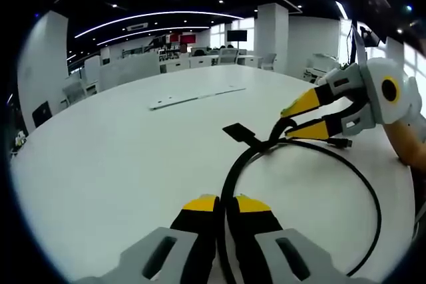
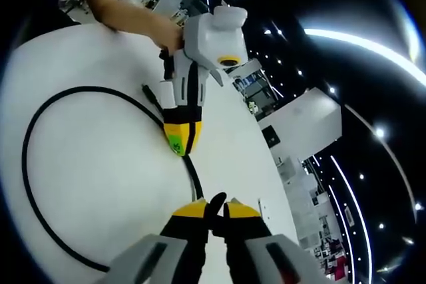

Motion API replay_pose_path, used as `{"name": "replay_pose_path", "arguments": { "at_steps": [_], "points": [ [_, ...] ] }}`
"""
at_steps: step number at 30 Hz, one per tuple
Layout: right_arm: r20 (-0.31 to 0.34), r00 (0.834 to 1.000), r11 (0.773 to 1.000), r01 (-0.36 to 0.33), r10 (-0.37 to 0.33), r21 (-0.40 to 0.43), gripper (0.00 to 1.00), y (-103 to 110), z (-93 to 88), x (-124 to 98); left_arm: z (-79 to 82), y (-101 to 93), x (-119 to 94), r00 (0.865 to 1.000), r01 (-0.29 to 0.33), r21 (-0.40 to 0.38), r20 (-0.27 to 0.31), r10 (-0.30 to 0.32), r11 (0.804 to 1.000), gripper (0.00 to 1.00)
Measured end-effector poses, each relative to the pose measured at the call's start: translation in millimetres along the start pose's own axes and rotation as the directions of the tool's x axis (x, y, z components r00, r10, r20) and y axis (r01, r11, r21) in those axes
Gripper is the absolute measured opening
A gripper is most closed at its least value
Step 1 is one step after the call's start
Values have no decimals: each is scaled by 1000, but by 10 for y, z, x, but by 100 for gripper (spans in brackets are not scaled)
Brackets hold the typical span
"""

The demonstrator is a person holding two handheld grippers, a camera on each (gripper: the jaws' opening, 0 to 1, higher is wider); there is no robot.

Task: Find the charging cable on the desk, coil it up and secure with Velcro.

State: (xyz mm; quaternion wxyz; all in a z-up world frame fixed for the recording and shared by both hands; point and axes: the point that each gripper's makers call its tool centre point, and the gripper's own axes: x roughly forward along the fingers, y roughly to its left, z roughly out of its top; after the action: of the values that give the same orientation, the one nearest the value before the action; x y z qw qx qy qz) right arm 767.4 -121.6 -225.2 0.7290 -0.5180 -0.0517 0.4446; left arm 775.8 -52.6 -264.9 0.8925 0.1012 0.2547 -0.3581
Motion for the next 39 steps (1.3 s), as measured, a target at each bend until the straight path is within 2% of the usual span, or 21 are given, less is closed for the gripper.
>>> {"name": "replay_pose_path", "arguments": {
  "at_steps": [4, 9, 14, 16, 18, 20, 22, 23, 26, 27, 29, 31, 32, 34, 36, 39],
  "points": [
    [18, 1000, 1000, -16, 16, 22, 13, 26, 31, -9, -2, -6, -3, 1000, -6, 1, 1, 6, 1000, 9],
    [10, 999, 999, -34, 33, 40, 15, 17, 18, -58, -4, -5, -4, 1000, -5, -4, 4, 5, 1000, 9],
    [-40, 997, 996, -71, 73, 54, 18, -25, -75, -234, -6, -6, -5, 1000, -2, -7, 7, 2, 1000, 9],
    [-27, 997, 987, -66, 71, 145, 20, -103, -74, -363, -7, -5, -5, 1000, -2, -6, 7, 2, 1000, 9],
    [-4, 999, 969, -39, 41, 246, 20, -232, -66, -496, -4, 0, -3, 1000, -2, -4, 6, 2, 1000, 9],
    [8, 1000, 929, -7, 5, 371, 21, -361, -73, -630, 0, 5, -1, 1000, -3, -4, 6, 3, 1000, 9],
    [5, 1000, 902, -30, 31, 431, 23, -339, -92, -702, 2, 10, 2, 1000, -4, -3, 6, 4, 1000, 9],
    [-9, 998, 885, -51, 62, 462, 25, -286, -125, -731, 1, 8, 1, 1000, -4, -2, 6, 4, 1000, 9],
    [-26, 984, 862, -144, 179, 487, 29, -47, -188, -761, 5, 12, 3, 1000, -7, 2, 6, 7, 1000, 9],
    [-26, 976, 836, -173, 218, 521, 29, 34, -191, -756, 5, 12, 2, 1000, -8, 3, 6, 8, 1000, 9],
    [-14, 951, 783, -247, 310, 572, 29, 220, -161, -753, 2, 8, -1, 1000, -9, 2, 7, 9, 1000, 9],
    [-27, 922, 753, -299, 387, 586, 31, 386, -169, -764, 1, 6, -2, 1000, -9, 1, 8, 9, 1000, 9],
    [-54, 910, 749, -302, 410, 590, 32, 448, -205, -763, 1, 6, -2, 1000, -9, 3, 9, 9, 1000, 9],
    [-80, 904, 745, -294, 421, 599, 39, 483, -249, -729, 2, 8, -1, 1000, -9, 4, 9, 9, 1000, 9],
    [-80, 895, 724, -300, 440, 621, 41, 532, -272, -708, 0, 6, -1, 1000, -8, 5, 9, 8, 1000, 9],
    [-94, 898, 718, -278, 430, 638, 40, 521, -320, -646, -1, 6, -1, 1000, -8, 8, 9, 8, 1000, 9]
  ]
}}
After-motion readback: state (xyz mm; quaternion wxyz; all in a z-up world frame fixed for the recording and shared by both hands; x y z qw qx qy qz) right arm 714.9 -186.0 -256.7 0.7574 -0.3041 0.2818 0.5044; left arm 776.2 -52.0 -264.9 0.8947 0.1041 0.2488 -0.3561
